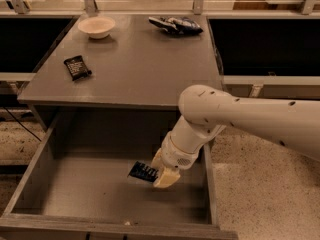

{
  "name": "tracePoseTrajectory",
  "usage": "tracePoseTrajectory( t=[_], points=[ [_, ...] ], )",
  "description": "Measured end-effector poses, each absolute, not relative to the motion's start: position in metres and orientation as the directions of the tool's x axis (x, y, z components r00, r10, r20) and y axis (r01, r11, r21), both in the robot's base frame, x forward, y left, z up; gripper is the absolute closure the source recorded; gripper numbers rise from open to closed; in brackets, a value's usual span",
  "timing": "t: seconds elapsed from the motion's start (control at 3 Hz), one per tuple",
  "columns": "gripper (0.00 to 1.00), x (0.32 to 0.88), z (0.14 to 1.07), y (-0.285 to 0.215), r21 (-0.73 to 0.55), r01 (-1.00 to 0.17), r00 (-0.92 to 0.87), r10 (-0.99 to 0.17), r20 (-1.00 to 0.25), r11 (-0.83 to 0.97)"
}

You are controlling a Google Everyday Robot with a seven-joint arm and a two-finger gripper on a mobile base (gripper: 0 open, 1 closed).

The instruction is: Place rxbar blueberry into top drawer

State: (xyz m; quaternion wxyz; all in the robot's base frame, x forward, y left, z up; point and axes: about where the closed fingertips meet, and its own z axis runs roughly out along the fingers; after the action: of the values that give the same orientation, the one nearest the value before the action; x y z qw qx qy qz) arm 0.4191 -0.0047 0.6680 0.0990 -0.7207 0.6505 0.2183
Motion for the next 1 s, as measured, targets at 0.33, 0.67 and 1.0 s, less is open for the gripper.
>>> tracePoseTrajectory(
  t=[0.33, 0.67, 1.0],
  points=[
    [1.0, 0.414, 0.64, -0.007, 0.11, -0.988, 0.045, -0.874, -0.484, -0.112],
    [1.0, 0.414, 0.64, -0.007, 0.11, -0.988, 0.045, -0.874, -0.484, -0.112],
    [1.0, 0.41, 0.622, -0.006, 0.146, -0.983, 0.027, -0.868, -0.496, -0.114]
  ],
)
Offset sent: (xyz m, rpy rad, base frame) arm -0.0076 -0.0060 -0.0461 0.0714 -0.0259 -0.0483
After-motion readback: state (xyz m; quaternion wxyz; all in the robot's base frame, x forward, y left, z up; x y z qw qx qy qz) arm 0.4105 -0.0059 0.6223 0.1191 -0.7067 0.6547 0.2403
